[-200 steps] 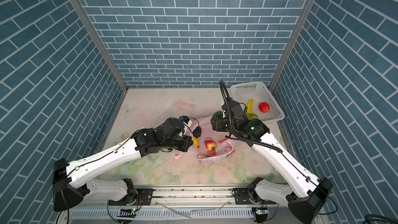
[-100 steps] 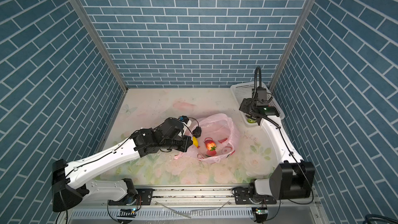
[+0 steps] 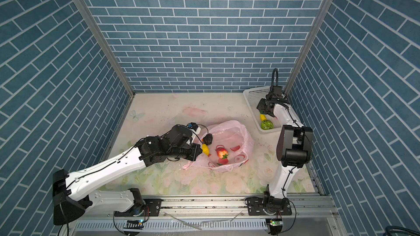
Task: Untie the knot of the plastic bag and take out the fruit
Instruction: Place the fruit in the basket, then pick up the fruit from the plastic bag.
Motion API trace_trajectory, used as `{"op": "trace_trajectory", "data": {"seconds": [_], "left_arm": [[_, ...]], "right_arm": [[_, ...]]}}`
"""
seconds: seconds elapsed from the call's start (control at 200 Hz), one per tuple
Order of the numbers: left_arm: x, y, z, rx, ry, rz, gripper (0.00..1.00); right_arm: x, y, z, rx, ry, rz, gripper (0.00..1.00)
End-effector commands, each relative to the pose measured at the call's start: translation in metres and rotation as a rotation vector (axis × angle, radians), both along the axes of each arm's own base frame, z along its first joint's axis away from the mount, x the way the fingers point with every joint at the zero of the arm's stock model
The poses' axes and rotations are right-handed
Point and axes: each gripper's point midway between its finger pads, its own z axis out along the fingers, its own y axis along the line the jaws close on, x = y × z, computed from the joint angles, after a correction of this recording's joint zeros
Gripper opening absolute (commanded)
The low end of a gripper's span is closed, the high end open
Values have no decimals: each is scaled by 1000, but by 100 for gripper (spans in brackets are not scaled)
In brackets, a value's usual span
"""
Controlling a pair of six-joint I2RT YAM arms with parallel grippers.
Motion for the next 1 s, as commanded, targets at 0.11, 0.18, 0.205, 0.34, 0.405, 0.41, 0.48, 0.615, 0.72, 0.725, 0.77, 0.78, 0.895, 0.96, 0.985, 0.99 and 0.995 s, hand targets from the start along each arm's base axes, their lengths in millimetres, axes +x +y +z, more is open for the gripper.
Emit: {"op": "trace_trajectory", "data": {"seconds": [0.11,0.18,0.205,0.34,0.405,0.41,0.48,0.615,0.72,0.725,0.77,0.78,0.895,0.96,0.985,0.99,0.995], "left_arm": [[-2,9,-2,17,5,8,0],[-2,9,-2,16,5,9,0],[-2,9,-2,18,6,9,0],[-2,9,-1,17,5,11,0],[-2,10,-1,18,6,10,0],[-2,9,-1,18,6,10,0],[-3,9,0,16,7,8,0],[-3,9,1,21,9,5,0],[-3,10,1,28,14,3,0],[-4,10,1,28,14,3,0],[-4,10,2,31,15,2,0],[-4,10,1,32,16,2,0],[-4,11,0,41,20,3,0],[-4,11,0,42,23,3,0],[-4,11,-1,44,24,3,0],[-4,11,-1,44,25,3,0],[-4,11,-1,44,25,3,0]], "right_arm": [[-8,-1,18,-8,-23,10,81],[-15,2,21,4,-24,14,81],[-17,2,22,6,-27,12,81],[-36,20,39,71,-55,64,80],[-49,31,50,95,-67,98,80],[-50,32,51,96,-66,100,80],[-68,47,64,129,-73,147,79],[-115,88,88,169,-68,282,78],[-160,127,103,204,-53,399,78],[-162,129,104,207,-53,404,78],[-181,146,109,231,-46,448,78],[-185,149,110,237,-44,459,78],[-227,183,116,267,-25,552,77],[-244,197,114,267,-13,585,76],[-249,202,114,268,-11,598,76],[-251,203,113,267,-10,603,76],[-252,204,113,266,-10,606,76]]}}
